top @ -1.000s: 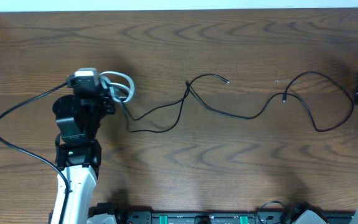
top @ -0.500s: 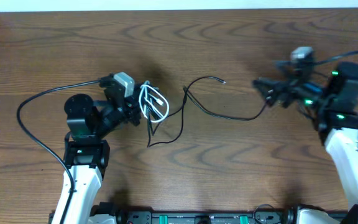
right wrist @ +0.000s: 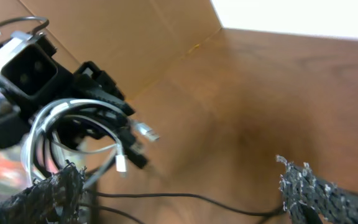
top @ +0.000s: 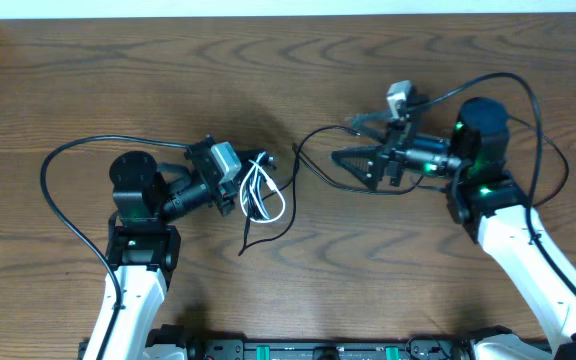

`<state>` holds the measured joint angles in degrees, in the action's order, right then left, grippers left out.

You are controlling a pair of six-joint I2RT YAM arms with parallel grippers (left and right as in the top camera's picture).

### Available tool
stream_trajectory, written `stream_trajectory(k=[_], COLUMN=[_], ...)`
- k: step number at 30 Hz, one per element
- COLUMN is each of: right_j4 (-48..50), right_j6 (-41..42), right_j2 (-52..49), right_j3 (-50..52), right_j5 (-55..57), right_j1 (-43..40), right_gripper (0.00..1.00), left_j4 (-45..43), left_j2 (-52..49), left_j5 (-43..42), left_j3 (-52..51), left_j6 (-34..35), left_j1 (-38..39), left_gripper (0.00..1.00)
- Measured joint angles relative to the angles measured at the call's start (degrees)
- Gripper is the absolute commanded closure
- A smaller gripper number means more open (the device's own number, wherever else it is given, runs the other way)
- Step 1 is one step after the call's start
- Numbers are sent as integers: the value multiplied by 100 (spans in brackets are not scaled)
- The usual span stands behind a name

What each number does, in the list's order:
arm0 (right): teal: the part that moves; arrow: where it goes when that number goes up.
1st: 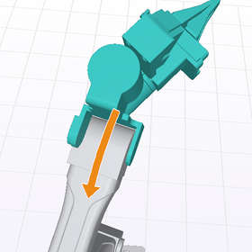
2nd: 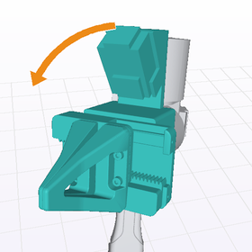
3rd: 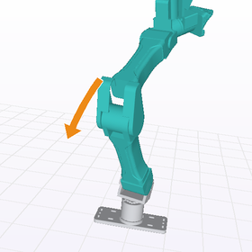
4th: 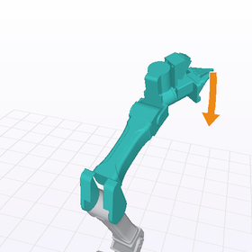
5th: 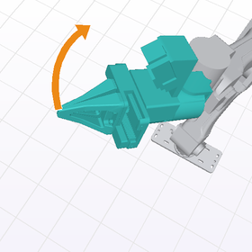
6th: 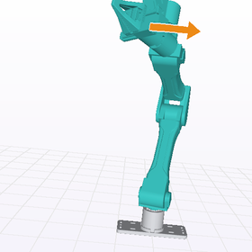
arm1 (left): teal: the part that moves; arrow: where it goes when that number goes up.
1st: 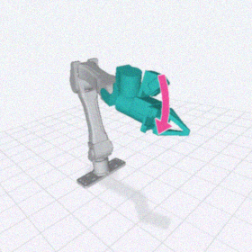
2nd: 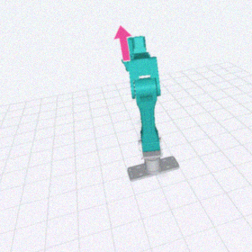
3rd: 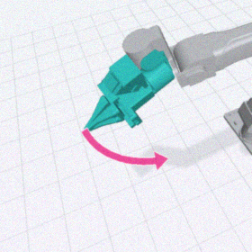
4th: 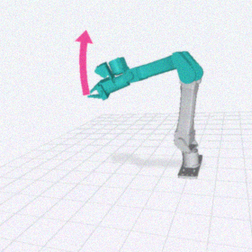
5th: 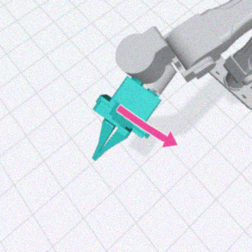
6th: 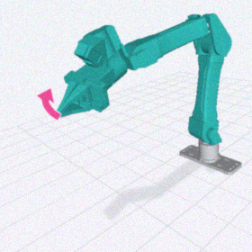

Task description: Untangle cables

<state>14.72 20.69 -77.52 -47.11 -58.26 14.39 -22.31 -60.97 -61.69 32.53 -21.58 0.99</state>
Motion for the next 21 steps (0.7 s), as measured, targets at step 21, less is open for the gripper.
stream_trajectory(k=[21], right_j4=[1032], right_j6=[2675], right_j2=[0], right_j3=[0], right_j5=[916], right_j1=[1421], right_gripper=[1], left_j4=[-951], left_j2=[0], left_j5=[592], left_j3=[-2], left_j6=[-699], left_j1=[33], left_gripper=[93])
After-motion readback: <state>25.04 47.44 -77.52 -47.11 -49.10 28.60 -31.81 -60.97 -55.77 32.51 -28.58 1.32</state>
